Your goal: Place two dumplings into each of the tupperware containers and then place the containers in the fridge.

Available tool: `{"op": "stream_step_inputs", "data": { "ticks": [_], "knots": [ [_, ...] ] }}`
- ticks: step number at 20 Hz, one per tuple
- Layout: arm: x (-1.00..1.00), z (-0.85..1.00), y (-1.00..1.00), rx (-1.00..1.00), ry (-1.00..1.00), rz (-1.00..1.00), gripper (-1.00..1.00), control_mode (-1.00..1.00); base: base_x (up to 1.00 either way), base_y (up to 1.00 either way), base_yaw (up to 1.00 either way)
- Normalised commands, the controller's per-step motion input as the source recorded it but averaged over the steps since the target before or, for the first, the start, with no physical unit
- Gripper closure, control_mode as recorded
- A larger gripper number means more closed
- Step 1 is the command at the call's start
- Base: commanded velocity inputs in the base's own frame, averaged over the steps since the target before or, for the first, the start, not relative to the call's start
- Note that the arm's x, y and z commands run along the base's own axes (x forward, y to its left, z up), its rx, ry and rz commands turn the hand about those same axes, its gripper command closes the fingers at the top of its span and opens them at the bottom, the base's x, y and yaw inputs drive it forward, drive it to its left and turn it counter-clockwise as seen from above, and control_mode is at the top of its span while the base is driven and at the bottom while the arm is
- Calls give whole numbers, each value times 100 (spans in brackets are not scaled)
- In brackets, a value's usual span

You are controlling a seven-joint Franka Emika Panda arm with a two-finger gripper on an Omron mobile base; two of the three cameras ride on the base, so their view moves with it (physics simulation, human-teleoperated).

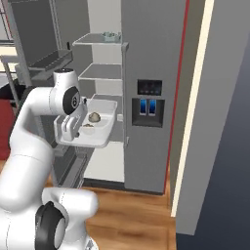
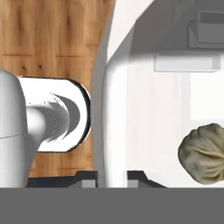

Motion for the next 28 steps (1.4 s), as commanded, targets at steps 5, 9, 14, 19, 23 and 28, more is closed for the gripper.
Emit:
{"op": "stream_step_inputs", "data": {
  "ticks": [5,9,14,19,23,28],
  "knots": [
    [0,0,0,0,0,0,100,100,67,0,4],
    [0,0,0,0,0,0,100,100,55,0,5],
    [0,0,0,0,0,0,100,100,48,0,3],
    [0,0,0,0,0,0,100,100,52,1,3],
    [0,0,0,0,0,0,100,100,50,6,7],
    [0,0,0,0,0,0,100,100,31,23,3]
  ]
}}
